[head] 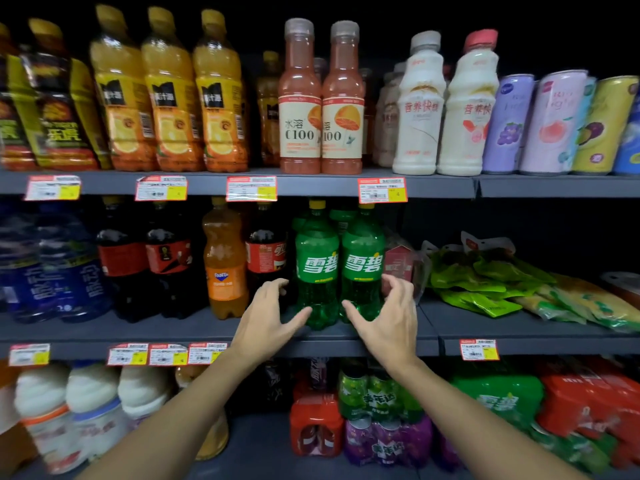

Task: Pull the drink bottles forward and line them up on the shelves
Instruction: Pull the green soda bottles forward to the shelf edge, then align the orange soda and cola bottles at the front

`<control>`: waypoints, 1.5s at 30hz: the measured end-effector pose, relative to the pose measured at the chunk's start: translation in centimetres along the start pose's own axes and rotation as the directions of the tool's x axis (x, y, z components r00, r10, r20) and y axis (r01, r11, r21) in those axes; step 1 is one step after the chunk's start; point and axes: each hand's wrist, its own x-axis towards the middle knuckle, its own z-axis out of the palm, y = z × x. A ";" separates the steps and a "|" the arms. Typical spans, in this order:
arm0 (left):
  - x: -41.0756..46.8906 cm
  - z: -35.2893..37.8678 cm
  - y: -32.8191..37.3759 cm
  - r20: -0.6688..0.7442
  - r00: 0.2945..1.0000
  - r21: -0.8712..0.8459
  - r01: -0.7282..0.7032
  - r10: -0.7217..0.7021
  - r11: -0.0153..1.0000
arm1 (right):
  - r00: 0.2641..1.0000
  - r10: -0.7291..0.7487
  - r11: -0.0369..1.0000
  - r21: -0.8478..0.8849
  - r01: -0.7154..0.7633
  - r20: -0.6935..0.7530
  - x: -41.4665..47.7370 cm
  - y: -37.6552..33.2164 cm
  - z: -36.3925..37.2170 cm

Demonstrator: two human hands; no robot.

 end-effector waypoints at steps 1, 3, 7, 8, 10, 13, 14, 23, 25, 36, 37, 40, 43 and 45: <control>-0.1 -0.7 -0.5 -0.043 0.998 0.025 -0.042 0.043 0.999 | 0.998 -0.026 0.999 0.042 0.028 -0.056 -0.5 -1.1 0.3; -0.3 -2.1 -1.7 -0.127 0.987 0.060 -0.090 0.097 0.994 | 0.995 -0.075 0.991 0.104 0.081 -0.062 -1.6 -3.6 1.2; -0.4 -4.2 -3.9 -0.275 0.958 0.126 -0.043 0.076 0.991 | 0.975 -0.222 0.952 0.219 0.212 0.020 -3.5 -8.5 4.1; -0.6 -4.6 -4.3 -0.295 0.955 0.117 -0.008 0.043 0.993 | 0.970 -0.235 0.945 0.250 0.212 0.064 -4.0 -9.6 4.9; -1.0 -5.0 -5.2 -0.323 0.945 0.067 0.084 -0.059 0.994 | 0.967 -0.206 0.950 0.268 0.161 0.150 -4.9 -11.5 6.7; -1.4 -5.3 -5.9 -0.307 0.928 -0.010 0.218 -0.211 0.976 | 0.972 -0.061 0.979 0.202 0.014 0.226 -5.8 -13.5 9.4; -1.4 -5.4 -6.0 -0.288 0.926 -0.032 0.247 -0.246 0.968 | 0.969 0.000 0.985 0.165 -0.043 0.248 -6.0 -14.0 10.1; -0.2 -5.1 -6.2 -0.243 0.876 -0.075 0.411 -0.416 0.909 | 0.928 0.213 0.973 0.019 -0.230 0.306 -5.0 -15.2 12.8; 0.0 -5.0 -6.5 -0.234 0.874 -0.030 0.432 -0.427 0.901 | 0.925 0.212 0.973 0.022 -0.231 0.314 -4.3 -15.4 13.0; 0.8 -4.8 -7.0 -0.239 0.849 -0.037 0.478 -0.472 0.878 | 0.918 0.292 0.956 -0.052 -0.288 0.268 -3.4 -16.1 14.3; 0.7 -4.9 -7.1 -0.236 0.850 -0.039 0.475 -0.470 0.879 | 0.927 0.286 0.958 -0.069 -0.278 0.242 -3.8 -16.2 14.3; 0.5 -5.3 -7.3 -0.240 0.850 -0.029 0.476 -0.468 0.879 | 0.951 0.258 0.966 -0.078 -0.248 0.171 -5.4 -16.7 14.0; 0.2 -5.8 -7.5 -0.236 0.859 0.001 0.468 -0.454 0.884 | 0.966 0.220 0.974 -0.081 -0.211 0.137 -6.3 -17.0 13.6; 0.3 -6.0 -7.5 -0.229 0.865 0.020 0.464 -0.447 0.886 | 0.964 0.205 0.979 -0.053 -0.198 0.170 -6.0 -17.1 13.4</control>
